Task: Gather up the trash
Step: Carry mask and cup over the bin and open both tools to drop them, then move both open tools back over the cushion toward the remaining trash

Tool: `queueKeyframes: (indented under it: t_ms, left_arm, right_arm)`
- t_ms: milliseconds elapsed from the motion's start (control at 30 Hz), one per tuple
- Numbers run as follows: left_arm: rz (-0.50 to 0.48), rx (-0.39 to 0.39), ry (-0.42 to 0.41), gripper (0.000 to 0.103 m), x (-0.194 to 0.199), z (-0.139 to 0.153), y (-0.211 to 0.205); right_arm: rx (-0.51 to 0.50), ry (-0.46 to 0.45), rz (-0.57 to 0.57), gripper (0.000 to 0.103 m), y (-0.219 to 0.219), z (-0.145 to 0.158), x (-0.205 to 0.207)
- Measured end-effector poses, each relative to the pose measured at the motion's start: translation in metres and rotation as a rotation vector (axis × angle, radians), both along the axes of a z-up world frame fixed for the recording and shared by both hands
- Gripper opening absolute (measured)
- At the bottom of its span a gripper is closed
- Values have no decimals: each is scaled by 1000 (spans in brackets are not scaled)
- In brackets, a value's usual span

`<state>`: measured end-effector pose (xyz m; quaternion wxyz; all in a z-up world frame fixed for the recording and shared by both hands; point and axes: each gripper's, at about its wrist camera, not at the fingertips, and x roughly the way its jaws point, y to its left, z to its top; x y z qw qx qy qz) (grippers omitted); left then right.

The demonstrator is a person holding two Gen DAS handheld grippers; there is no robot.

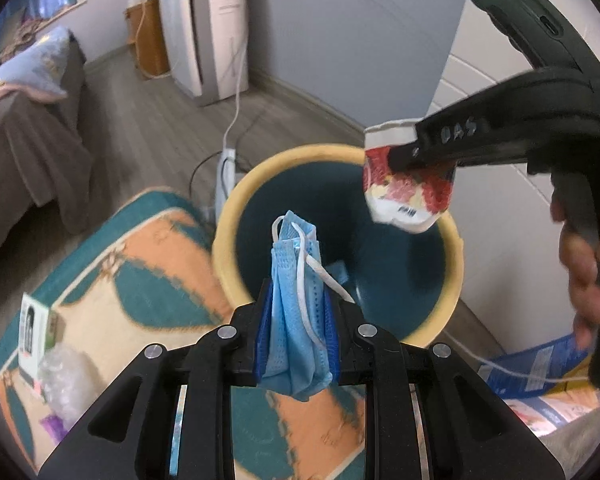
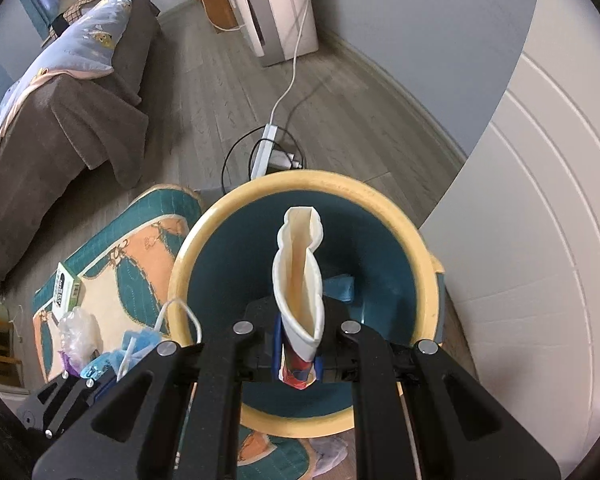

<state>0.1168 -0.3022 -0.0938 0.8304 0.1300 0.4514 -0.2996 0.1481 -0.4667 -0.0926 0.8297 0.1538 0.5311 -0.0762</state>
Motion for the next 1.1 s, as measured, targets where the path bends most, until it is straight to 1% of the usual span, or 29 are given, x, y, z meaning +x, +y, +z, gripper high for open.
queueKeyframes:
  t_ms: [133, 167, 200, 233, 267, 300, 333, 367, 400, 433, 467, 533, 633, 800, 1100]
  left_arm:
    - [0, -18, -39, 25, 7, 8, -12]
    - [4, -21, -47, 30, 8, 8, -14]
    - [8, -24, -51, 43, 8, 8, -15]
    - [20, -25, -56, 51, 9, 9, -15]
    - [28, -27, -58, 66, 10, 10, -14]
    - [35, -33, -62, 75, 9, 11, -13]
    - [35, -38, -64, 78, 8, 11, -11]
    - [36, -40, -65, 83, 7, 12, -9]
    - [40, -34, -68, 88, 8, 13, -8]
    - [49, -22, -74, 89, 8, 13, -5]
    - [55, -16, -77, 91, 8, 13, -1]
    - [68, -8, -74, 92, 8, 14, 7]
    - [88, -4, -64, 93, 8, 19, 25]
    - [133, 25, -77, 94, 8, 32, 64]
    - [285, 52, -124, 96, 3, 63, 159]
  right_arm:
    - [-16, -8, -24, 11, -5, 1, -2]
    - [-17, -9, -30, 11, -6, 1, -2]
    - [-19, -11, -33, 11, -6, 1, -2]
    - [-25, -11, -34, 12, -5, 1, -1]
    - [-30, -11, -36, 13, -5, 1, -1]
    - [-32, -11, -38, 18, -4, 0, -1]
    - [-32, -9, -42, 32, -3, 0, 0]
    - [-31, -9, -44, 41, -4, 1, 1]
    - [-28, -13, -45, 58, -2, 2, 1]
    - [-22, -22, -43, 68, -1, 3, 2]
    - [-18, -25, -39, 72, 2, 4, 3]
    - [-21, -29, -24, 85, 8, 6, 5]
    - [-10, -42, -10, 93, 17, 11, 6]
    - [3, -54, 10, 97, 34, 19, 9]
    - [-1, -66, 73, 97, 70, 28, 13]
